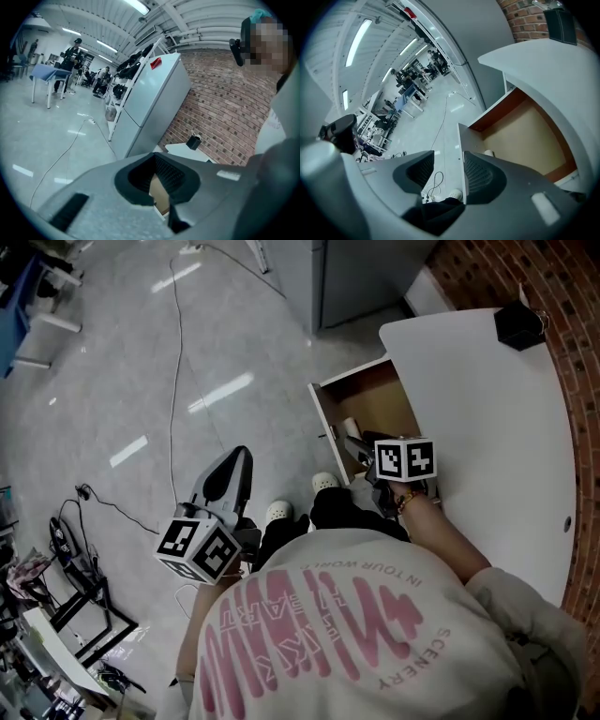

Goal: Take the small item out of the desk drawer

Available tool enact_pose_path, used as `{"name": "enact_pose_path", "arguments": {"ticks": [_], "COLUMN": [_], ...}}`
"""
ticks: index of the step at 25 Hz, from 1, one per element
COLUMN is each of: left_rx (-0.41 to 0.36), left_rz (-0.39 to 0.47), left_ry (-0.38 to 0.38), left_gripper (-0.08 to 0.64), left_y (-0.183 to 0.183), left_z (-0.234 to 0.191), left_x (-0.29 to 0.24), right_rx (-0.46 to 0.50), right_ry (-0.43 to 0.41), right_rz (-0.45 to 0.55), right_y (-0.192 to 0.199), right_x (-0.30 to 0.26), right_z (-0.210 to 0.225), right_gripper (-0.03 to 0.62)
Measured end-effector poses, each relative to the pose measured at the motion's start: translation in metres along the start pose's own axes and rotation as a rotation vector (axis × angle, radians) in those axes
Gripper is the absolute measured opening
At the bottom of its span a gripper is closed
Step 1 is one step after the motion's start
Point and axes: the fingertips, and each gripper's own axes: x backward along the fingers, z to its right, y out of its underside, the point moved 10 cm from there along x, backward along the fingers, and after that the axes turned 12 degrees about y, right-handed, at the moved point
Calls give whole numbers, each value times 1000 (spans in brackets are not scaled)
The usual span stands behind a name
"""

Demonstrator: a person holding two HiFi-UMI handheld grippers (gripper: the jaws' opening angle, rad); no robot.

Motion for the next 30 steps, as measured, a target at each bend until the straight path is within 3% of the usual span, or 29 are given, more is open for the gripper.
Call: {"name": "enact_pose_path", "arguments": {"ticks": [21,30], "left_rx": [156,212], "left_rz": [-89,-99], "left_ry": [-156,-211], "left_gripper": [6,6], "left_y": [48,67], "left_z": [-33,-45], "left_x": [4,20], "right_rx": [34,62], "right_ry": [105,198], "right_rz": [-273,-354], "right_y": [32,37], "right_x": [-96,-134], "right_z": [40,57], "right_gripper": [240,250]}}
